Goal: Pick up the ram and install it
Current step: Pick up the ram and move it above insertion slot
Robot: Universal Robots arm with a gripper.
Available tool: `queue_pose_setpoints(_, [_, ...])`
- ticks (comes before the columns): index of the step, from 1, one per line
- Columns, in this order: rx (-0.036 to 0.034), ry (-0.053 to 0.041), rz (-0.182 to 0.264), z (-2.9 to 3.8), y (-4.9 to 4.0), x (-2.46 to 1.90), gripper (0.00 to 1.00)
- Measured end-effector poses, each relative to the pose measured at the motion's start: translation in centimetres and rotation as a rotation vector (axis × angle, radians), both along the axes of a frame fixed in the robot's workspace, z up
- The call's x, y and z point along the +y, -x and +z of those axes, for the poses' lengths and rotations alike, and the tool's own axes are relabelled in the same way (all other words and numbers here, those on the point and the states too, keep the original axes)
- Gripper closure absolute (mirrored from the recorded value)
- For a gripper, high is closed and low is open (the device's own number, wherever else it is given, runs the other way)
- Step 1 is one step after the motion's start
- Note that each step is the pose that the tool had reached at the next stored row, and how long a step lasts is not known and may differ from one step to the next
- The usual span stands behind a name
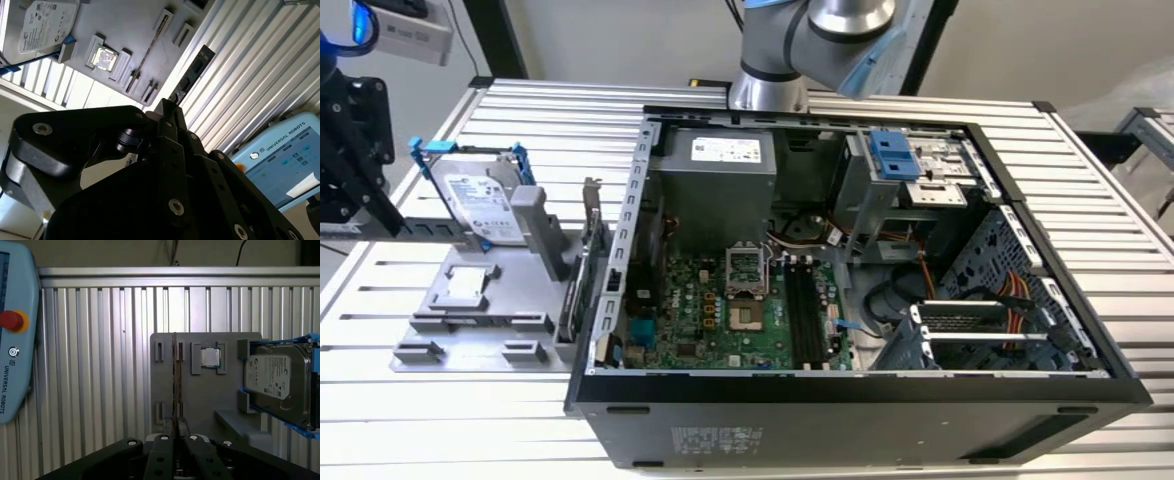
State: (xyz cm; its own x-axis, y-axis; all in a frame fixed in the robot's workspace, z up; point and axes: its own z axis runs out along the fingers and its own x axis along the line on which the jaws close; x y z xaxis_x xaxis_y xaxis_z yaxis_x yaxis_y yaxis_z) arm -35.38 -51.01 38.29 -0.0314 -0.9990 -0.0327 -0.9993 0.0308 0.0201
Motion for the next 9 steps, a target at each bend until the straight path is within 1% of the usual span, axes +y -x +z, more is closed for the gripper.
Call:
queue_pose_setpoints(4, [-0.0001, 0.0001, 0.000, -0.01, -0.16, 0.12, 1.00])
queue_pose_setpoints(9, [-0.0002, 0.0005, 0.000, -0.01, -0.56, 0.30, 1.00])
